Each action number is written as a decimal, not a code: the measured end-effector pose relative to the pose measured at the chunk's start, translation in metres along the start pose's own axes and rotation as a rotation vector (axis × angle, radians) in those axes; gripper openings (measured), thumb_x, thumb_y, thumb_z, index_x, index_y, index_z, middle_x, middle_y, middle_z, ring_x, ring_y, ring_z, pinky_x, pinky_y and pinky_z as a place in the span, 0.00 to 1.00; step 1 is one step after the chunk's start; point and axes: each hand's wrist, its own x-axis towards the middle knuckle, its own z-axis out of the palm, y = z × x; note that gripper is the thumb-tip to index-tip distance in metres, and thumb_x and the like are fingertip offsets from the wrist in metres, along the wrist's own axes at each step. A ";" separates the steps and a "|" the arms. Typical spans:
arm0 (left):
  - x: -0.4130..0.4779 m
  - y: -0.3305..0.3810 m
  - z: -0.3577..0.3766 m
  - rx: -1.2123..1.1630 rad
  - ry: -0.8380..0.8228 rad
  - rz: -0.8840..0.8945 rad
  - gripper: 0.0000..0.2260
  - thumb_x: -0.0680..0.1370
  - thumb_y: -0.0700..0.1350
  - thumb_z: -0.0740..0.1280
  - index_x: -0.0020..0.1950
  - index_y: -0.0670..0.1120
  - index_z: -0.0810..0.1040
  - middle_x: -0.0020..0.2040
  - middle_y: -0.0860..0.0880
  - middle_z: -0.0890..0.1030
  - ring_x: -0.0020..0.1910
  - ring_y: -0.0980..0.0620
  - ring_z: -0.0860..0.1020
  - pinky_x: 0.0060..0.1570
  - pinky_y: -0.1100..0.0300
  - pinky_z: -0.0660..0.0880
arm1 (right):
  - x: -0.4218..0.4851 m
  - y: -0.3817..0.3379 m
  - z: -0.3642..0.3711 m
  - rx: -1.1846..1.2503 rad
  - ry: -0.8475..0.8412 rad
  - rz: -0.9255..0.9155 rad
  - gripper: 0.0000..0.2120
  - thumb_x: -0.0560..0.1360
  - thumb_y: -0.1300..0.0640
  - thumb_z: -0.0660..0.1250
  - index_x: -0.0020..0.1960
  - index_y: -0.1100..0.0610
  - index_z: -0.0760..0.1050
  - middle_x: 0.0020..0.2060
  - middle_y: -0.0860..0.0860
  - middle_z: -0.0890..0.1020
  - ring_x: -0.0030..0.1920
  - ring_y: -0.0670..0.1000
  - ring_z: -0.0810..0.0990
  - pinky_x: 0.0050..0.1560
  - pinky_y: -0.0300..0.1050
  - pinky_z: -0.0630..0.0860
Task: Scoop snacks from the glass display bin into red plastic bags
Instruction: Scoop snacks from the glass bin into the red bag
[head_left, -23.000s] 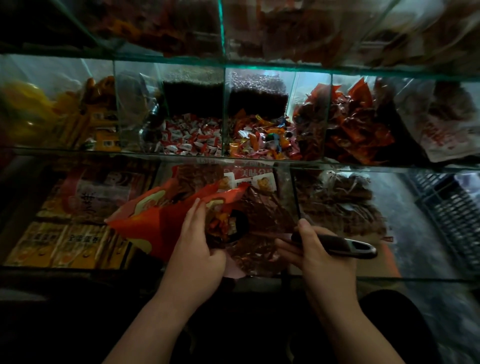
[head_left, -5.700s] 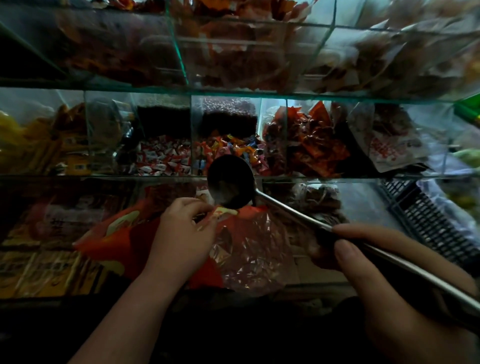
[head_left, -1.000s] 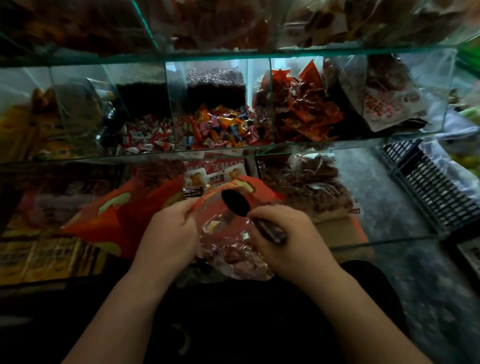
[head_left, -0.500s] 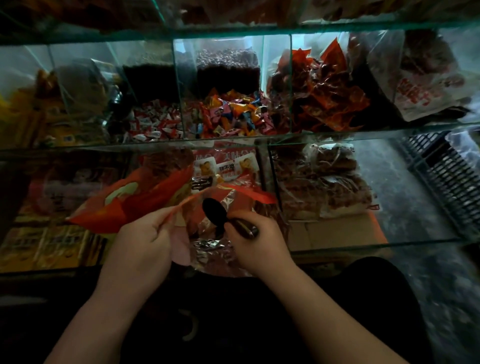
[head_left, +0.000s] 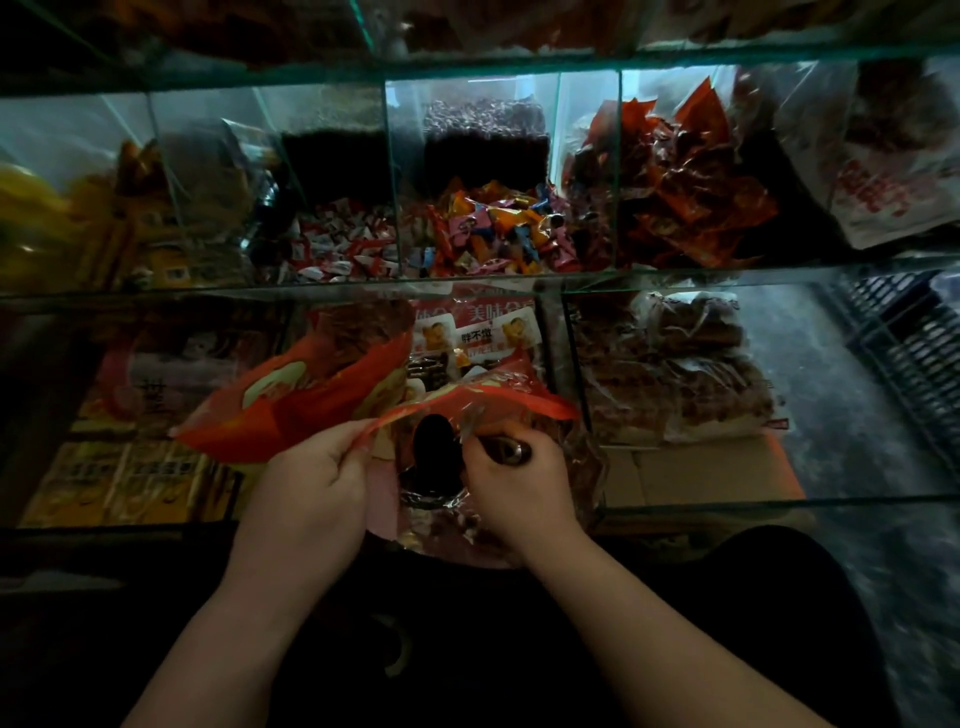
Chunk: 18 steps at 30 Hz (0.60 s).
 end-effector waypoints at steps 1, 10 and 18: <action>0.001 -0.002 0.000 -0.002 0.010 0.001 0.17 0.84 0.48 0.63 0.49 0.72 0.81 0.47 0.75 0.80 0.50 0.74 0.77 0.46 0.66 0.73 | 0.000 -0.001 0.001 0.029 0.008 0.021 0.13 0.74 0.54 0.69 0.34 0.61 0.75 0.29 0.56 0.79 0.28 0.49 0.76 0.31 0.47 0.73; 0.002 0.006 0.003 -0.056 0.054 0.061 0.14 0.85 0.49 0.63 0.47 0.68 0.81 0.46 0.75 0.80 0.49 0.74 0.77 0.39 0.76 0.71 | -0.005 0.000 -0.008 0.034 0.020 -0.033 0.03 0.74 0.54 0.72 0.44 0.48 0.84 0.38 0.41 0.86 0.39 0.39 0.84 0.41 0.34 0.79; 0.023 0.046 0.000 -0.129 0.105 0.310 0.11 0.81 0.54 0.65 0.50 0.71 0.81 0.49 0.73 0.82 0.50 0.72 0.79 0.47 0.79 0.69 | -0.022 -0.017 -0.041 0.087 0.119 -0.290 0.03 0.75 0.55 0.73 0.48 0.49 0.83 0.41 0.41 0.87 0.43 0.40 0.86 0.46 0.32 0.78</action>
